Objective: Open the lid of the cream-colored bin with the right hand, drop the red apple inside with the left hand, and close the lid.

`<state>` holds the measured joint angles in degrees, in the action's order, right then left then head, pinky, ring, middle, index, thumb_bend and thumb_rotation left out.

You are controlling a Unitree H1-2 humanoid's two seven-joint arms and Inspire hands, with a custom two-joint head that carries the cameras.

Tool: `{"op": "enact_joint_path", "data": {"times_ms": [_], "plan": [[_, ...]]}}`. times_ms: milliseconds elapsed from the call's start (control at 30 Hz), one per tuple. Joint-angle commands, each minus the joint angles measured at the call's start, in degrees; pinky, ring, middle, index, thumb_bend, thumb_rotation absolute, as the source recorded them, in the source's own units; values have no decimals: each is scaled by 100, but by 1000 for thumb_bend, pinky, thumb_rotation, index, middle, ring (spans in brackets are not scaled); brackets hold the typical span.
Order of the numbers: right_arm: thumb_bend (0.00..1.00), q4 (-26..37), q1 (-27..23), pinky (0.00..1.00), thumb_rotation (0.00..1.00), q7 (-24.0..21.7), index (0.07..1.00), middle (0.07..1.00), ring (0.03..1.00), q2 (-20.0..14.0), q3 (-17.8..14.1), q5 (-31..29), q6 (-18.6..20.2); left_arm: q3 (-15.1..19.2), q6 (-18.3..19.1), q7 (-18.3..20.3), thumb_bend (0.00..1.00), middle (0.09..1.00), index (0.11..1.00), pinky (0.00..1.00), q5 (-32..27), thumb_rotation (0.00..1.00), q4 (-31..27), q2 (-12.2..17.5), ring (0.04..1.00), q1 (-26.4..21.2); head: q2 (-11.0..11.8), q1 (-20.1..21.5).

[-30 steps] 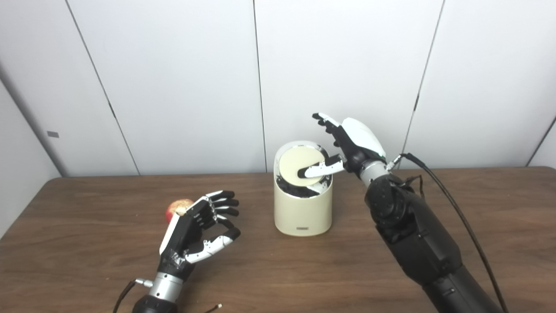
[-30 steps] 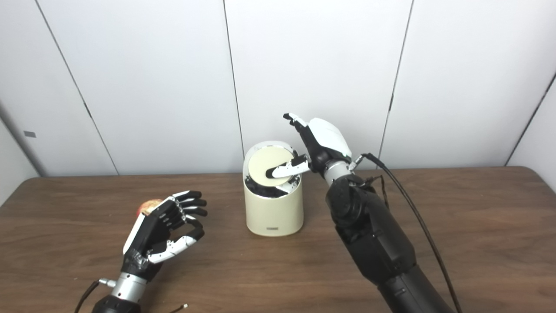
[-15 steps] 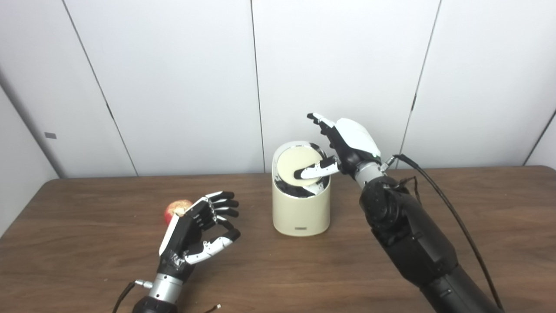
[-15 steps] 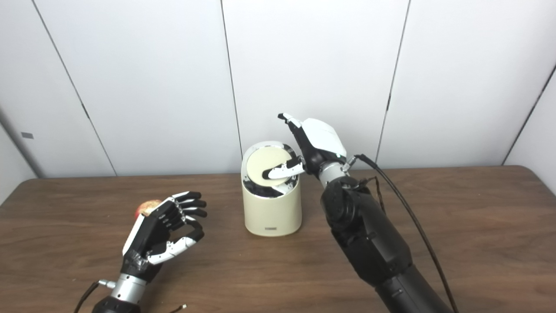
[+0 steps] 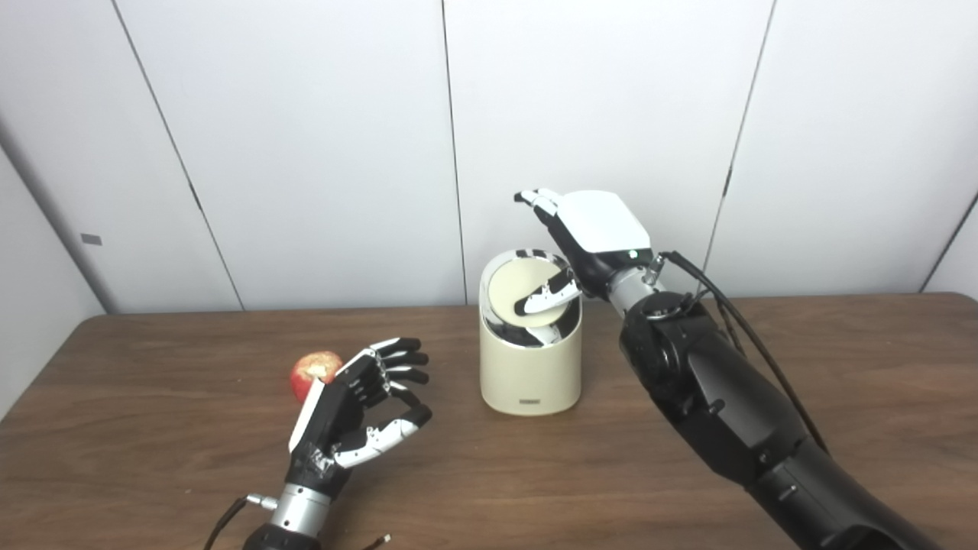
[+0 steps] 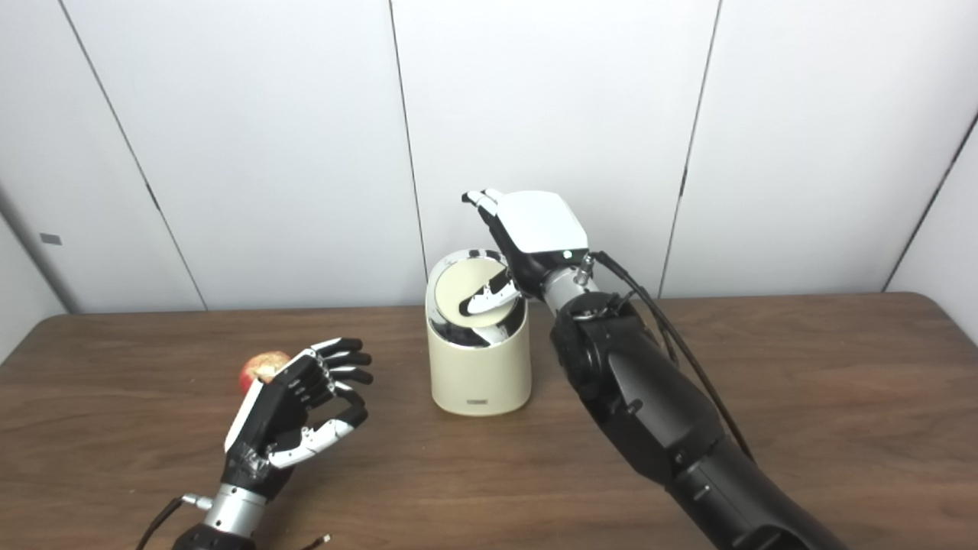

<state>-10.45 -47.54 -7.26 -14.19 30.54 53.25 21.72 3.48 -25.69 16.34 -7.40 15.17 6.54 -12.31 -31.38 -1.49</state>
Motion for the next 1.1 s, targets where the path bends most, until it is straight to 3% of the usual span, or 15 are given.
{"op": "enact_joint_path", "data": {"times_ms": [0,167,300,500,633,767,933,1067], "plan": [[965,-300,59,696,249,-369,890,916,805,-148,113,241,97,-76,-73,-72,687,713,761,502,-72,194,80,-130,650,247,1,-6],[943,-233,61,698,258,-347,896,918,808,-118,-63,49,71,-68,-48,-90,696,712,757,494,-130,173,141,-138,643,209,47,26],[912,-23,51,693,242,-284,894,912,815,-26,-420,-280,82,-71,-100,-66,675,716,761,496,-103,162,205,-108,647,182,73,63],[914,528,85,597,280,-303,881,878,796,12,-938,-585,160,-63,-120,-28,661,714,763,496,-61,164,279,-81,649,154,81,124],[897,926,167,627,288,-392,889,884,815,-15,-1292,-806,201,-59,-117,1,658,708,766,500,-15,168,303,-81,646,143,83,122],[872,1298,257,574,285,-562,892,892,783,-91,-1503,-874,378,-58,-123,-16,658,702,761,498,33,167,300,-98,639,145,74,116],[888,1428,536,541,281,-387,873,874,753,-161,-1864,-1270,86,-63,-116,-46,647,699,759,492,84,158,262,-109,631,161,55,118],[899,1528,853,586,253,-158,870,887,785,-167,-2157,-1632,-252,-68,-114,-13,647,708,761,494,44,156,253,-110,638,164,41,107]]}}
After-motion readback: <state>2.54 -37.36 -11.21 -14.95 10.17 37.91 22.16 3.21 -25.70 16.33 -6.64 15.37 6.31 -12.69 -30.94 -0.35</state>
